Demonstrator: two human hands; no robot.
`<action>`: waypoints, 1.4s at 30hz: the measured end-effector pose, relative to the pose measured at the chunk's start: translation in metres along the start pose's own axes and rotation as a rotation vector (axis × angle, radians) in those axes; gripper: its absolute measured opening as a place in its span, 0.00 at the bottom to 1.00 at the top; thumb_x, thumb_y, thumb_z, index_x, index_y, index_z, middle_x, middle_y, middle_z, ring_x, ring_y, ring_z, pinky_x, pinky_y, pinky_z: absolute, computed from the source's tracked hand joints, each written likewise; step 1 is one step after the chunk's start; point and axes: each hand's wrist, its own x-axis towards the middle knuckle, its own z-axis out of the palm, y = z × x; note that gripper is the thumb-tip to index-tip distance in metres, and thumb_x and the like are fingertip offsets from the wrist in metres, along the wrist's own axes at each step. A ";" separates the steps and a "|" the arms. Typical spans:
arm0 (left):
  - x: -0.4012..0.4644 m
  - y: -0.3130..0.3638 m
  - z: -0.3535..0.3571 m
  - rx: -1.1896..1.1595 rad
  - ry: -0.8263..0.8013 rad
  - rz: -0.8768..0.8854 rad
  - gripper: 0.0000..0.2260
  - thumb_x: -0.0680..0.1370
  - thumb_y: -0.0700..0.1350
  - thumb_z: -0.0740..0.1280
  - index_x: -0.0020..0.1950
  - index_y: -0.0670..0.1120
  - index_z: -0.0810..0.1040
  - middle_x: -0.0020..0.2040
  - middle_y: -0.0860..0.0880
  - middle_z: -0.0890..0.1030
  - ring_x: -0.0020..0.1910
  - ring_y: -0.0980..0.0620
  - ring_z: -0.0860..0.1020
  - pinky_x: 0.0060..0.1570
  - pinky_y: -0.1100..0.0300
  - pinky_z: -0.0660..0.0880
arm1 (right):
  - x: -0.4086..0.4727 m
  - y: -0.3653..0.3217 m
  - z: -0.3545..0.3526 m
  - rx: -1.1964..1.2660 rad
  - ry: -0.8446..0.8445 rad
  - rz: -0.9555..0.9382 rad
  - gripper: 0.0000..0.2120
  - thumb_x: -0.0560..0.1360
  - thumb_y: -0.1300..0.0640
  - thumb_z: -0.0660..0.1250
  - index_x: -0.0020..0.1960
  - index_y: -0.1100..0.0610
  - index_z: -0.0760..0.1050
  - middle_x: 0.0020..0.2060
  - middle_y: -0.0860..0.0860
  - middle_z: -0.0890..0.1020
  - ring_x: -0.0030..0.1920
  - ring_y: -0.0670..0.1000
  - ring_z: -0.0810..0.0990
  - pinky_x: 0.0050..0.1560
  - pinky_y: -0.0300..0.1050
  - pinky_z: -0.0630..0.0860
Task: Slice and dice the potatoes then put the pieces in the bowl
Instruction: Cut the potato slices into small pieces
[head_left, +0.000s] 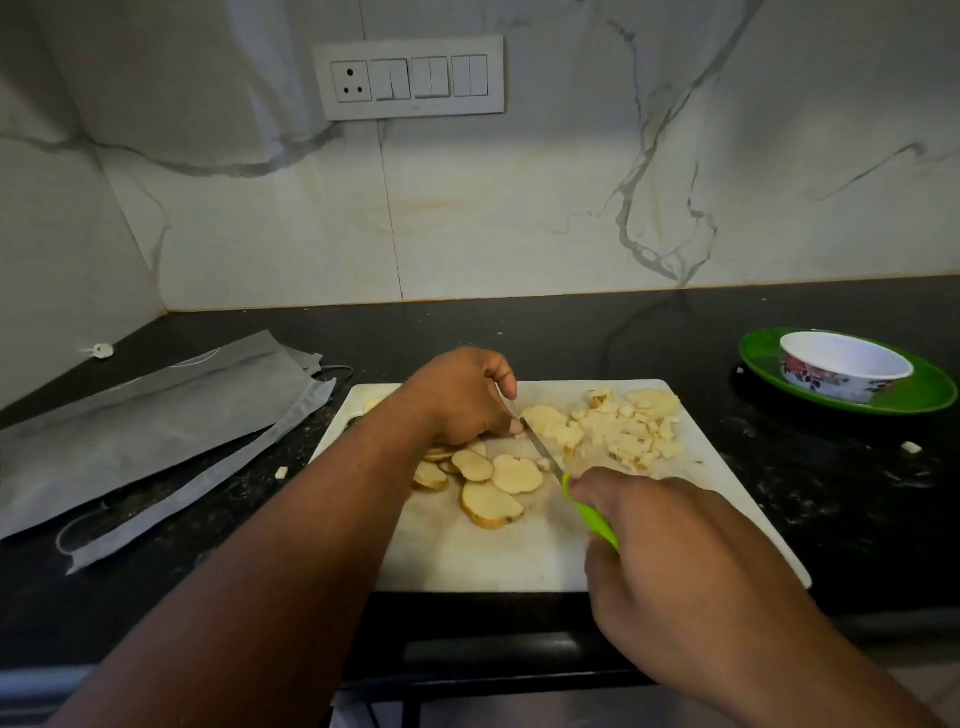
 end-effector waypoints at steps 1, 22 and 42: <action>0.000 -0.002 0.000 0.002 -0.002 0.009 0.11 0.73 0.43 0.80 0.48 0.54 0.80 0.44 0.51 0.83 0.47 0.50 0.82 0.50 0.54 0.80 | -0.005 0.003 -0.002 0.008 0.012 0.005 0.20 0.78 0.48 0.59 0.69 0.39 0.65 0.50 0.43 0.80 0.50 0.47 0.78 0.48 0.39 0.75; -0.013 0.009 0.002 -0.176 0.025 0.223 0.04 0.76 0.52 0.77 0.47 0.54 0.87 0.42 0.54 0.86 0.43 0.55 0.84 0.49 0.56 0.81 | 0.015 0.014 0.022 0.111 0.192 0.049 0.21 0.79 0.44 0.57 0.71 0.37 0.61 0.38 0.42 0.80 0.40 0.47 0.78 0.42 0.43 0.75; -0.002 -0.001 -0.002 -0.327 0.378 0.210 0.04 0.78 0.45 0.76 0.44 0.50 0.86 0.34 0.57 0.83 0.33 0.64 0.79 0.36 0.72 0.73 | 0.012 0.011 0.022 0.083 0.148 -0.041 0.24 0.79 0.44 0.55 0.74 0.38 0.63 0.46 0.42 0.83 0.43 0.47 0.80 0.41 0.41 0.73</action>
